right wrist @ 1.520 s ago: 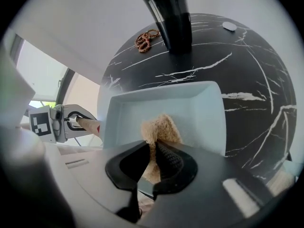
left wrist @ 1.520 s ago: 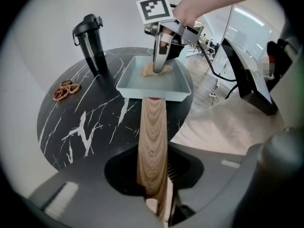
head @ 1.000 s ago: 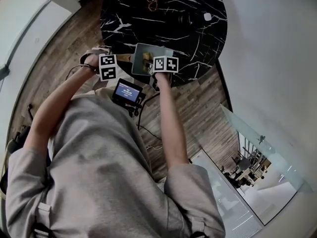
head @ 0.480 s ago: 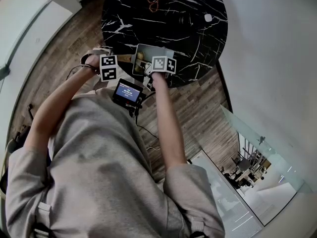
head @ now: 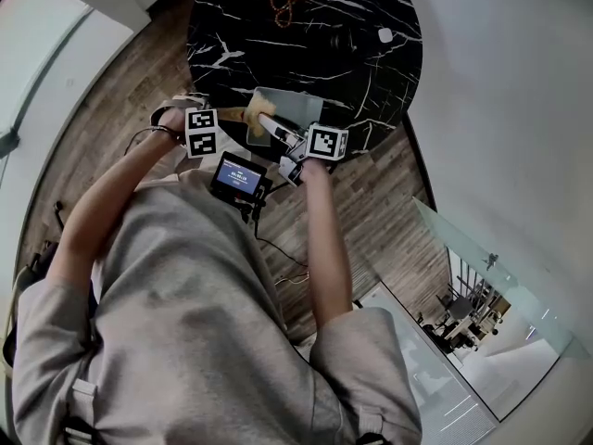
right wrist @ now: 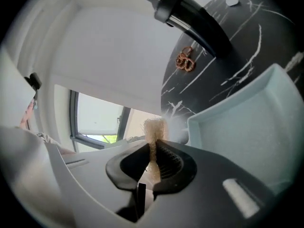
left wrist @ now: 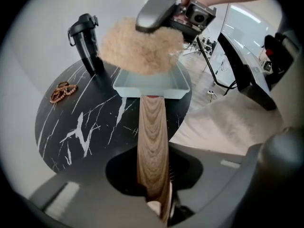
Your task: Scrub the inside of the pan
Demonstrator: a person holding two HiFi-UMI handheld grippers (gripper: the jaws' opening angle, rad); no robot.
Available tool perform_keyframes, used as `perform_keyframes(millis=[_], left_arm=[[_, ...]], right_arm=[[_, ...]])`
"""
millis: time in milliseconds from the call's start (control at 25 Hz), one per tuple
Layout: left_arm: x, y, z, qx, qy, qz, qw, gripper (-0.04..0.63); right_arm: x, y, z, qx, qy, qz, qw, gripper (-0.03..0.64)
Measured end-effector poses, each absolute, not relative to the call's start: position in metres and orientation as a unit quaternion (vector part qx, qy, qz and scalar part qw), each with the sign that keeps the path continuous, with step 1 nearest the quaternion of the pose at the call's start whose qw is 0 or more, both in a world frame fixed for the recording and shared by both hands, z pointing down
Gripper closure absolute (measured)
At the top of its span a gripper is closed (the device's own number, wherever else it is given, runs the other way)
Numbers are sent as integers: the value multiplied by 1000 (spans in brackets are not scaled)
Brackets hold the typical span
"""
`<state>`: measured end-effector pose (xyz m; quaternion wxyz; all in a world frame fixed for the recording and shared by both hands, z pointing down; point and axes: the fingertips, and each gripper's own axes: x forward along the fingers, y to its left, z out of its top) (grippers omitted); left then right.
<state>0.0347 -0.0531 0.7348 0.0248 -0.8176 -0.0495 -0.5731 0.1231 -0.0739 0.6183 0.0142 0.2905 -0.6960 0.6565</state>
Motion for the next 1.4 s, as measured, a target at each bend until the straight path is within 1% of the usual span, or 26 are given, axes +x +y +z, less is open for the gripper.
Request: perform_keyframes(millis=[80,120,360,440,520,760,960,1120,1200,1320,1400], left_arm=[[34,-53,734,-818,-50,-573,26,523],[34,-53,734,-818,-50,-573,26,523],[35,-53,735,-817,-50,-574,27,523],[35,-54,735,-817,-49,-574,28,525],[35,-53,735,-816,-49,-575,33,526],[33,-53,737,-813,-49,-579,42,529],[33,-52,737,-813,-48,-579,46,531],[34,-54,737,-815,-45,-575,49,531],[35,-54,737,-817,-42,-573,51,531],[35,-52,737,-817,-43,-573,56,532],[35,-52,738,-817,-43,-572,59,532]], right_arm=[[137,-77,615,310,-709,633,24,574],[149,-77,622,332,-708,622,45,574],[237,-64,681,477,-628,569,233,574],[254,-62,693,500,-599,560,280,574],[266,-64,700,521,-578,548,307,574],[275,-74,705,545,-551,538,331,574],[285,-67,690,570,-534,524,340,574],[299,-65,693,596,-507,477,399,572],[298,-70,701,603,-500,465,412,572],[289,-81,706,607,-503,468,400,572],[279,-86,709,599,-514,489,372,571]])
